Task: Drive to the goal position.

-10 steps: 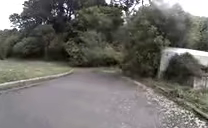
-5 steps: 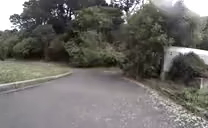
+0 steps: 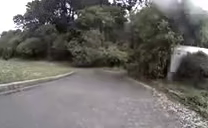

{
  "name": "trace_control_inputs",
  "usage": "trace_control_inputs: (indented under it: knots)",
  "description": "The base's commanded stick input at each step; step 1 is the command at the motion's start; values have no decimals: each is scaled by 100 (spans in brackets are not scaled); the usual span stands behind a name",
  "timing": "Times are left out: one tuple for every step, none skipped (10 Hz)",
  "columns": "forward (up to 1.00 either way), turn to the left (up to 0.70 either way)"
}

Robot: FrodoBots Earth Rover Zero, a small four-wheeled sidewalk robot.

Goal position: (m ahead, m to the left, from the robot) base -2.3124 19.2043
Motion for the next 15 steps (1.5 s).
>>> trace_control_inputs:
  knots:
    - [50, 0]
    - [50, 0]
    - [50, 0]
    - [50, 0]
    - [50, 0]
    - [50, 0]
    - [50, 0]
    - [50, 0]
    - [50, 0]
    - [50, 0]
    - [50, 0]
    - [50, 0]
    - [50, 0]
    - [50, 0]
    - [50, 0]
